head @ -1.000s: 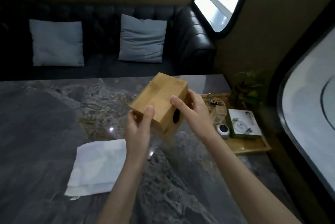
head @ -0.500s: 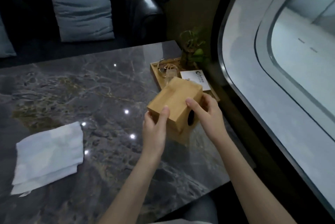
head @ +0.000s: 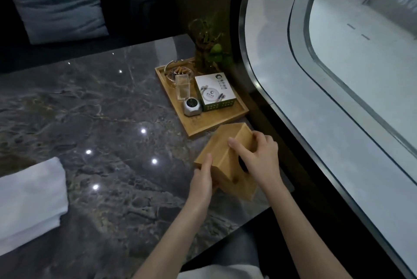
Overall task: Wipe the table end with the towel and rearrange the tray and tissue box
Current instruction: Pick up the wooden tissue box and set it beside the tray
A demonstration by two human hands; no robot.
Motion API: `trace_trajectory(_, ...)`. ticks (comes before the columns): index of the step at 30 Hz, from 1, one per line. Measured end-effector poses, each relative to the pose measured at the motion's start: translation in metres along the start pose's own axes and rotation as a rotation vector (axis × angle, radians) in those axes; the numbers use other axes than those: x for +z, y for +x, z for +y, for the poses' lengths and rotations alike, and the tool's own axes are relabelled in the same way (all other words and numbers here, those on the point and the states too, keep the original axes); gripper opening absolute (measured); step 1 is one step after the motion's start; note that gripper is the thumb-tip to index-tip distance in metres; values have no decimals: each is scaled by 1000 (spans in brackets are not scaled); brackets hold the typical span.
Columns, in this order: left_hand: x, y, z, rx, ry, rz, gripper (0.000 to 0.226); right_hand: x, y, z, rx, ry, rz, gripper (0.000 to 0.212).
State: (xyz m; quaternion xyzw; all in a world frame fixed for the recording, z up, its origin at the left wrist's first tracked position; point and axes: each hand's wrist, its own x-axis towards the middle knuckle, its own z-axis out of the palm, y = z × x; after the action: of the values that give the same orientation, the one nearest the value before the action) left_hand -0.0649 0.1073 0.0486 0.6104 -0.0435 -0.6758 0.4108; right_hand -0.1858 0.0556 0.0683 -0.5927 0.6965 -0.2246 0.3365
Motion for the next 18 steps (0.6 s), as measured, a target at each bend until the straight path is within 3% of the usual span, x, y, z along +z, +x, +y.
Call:
trace_trajectory(3, 5, -1, -6, -50, -42, -19, 28, 2, 2, 3, 13, -73, -11, 82)
trace_trajectory(5, 6, 1, -8, -74, -48, -18, 21, 4, 2, 4, 13, -109, -13, 82)
trace_trajectory(8, 2, 6, -10, -122, -33, -1, 22, 10, 2, 2, -6, -184, 3, 83)
trace_trajectory(12, -5, 8, -8, -173, -50, 13, 43, 20, 0, -6, -46, -320, 23, 84)
trace_trajectory(18, -16, 9, -5, -254, -121, 20, 39, 40, -4, -12, -84, -424, 76, 79)
